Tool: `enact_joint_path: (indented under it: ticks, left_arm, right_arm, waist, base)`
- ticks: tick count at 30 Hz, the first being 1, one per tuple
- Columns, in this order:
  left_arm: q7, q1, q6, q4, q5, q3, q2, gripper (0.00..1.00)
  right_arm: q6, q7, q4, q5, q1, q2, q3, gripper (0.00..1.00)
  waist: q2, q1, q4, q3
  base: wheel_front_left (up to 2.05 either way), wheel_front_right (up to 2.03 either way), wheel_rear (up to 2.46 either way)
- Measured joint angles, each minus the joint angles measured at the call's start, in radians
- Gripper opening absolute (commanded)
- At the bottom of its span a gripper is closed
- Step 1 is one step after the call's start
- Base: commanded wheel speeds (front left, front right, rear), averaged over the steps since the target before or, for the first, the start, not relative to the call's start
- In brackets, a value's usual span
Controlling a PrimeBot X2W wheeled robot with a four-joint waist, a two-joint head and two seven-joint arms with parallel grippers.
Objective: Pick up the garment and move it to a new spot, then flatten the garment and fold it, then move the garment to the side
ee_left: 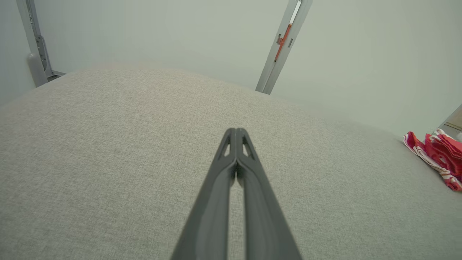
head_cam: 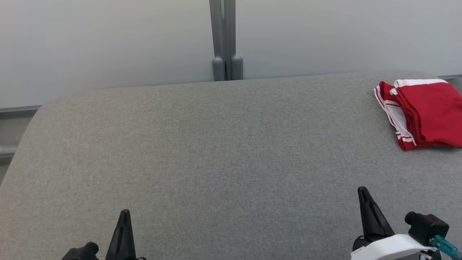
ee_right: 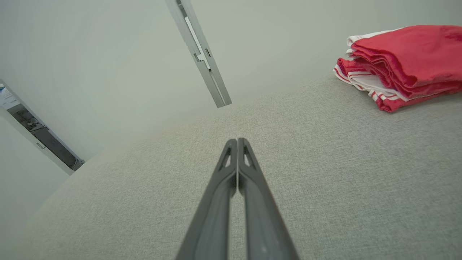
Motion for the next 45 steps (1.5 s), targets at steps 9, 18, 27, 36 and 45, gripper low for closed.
enact_joint_path:
  ticks: [9,18,27,36,45]
  left_arm:
    - [0.030,-0.036,-0.018,0.023,-0.158,0.013,0.008,0.00]
    - [0.061,-0.067,-0.032,0.039,-0.303,0.029,0.015,0.00]
    - [0.089,-0.094,-0.044,0.052,-0.431,0.043,0.018,0.00]
    - [0.118,-0.122,-0.054,0.066,-0.559,0.062,0.020,0.00]
    - [0.144,-0.144,-0.067,0.077,-0.661,0.076,0.021,0.00]
  right_arm:
    - [0.000,0.032,0.019,0.160,-0.031,-0.007,-0.010,0.00]
    - [0.000,0.062,0.034,0.302,-0.056,-0.011,-0.020,0.00]
    - [0.000,0.091,0.048,0.428,-0.077,-0.013,-0.032,0.00]
    - [0.000,0.123,0.063,0.555,-0.099,-0.014,-0.045,0.00]
    - [0.000,0.146,0.076,0.660,-0.119,-0.016,-0.057,0.00]
  waist:
    - [0.0000,0.0000,-0.001,0.004]
    - [0.0000,0.0000,-0.002,0.008]
    - [0.0000,0.0000,-0.003,0.012]
    - [0.0000,0.0000,-0.004,0.016]
    - [0.0000,0.0000,-0.005,0.020]
  base:
    - [0.00,0.00,0.00]
    - [0.00,0.00,0.00]
    - [0.00,0.00,0.00]
    - [0.00,0.00,0.00]
    - [0.00,0.00,0.00]
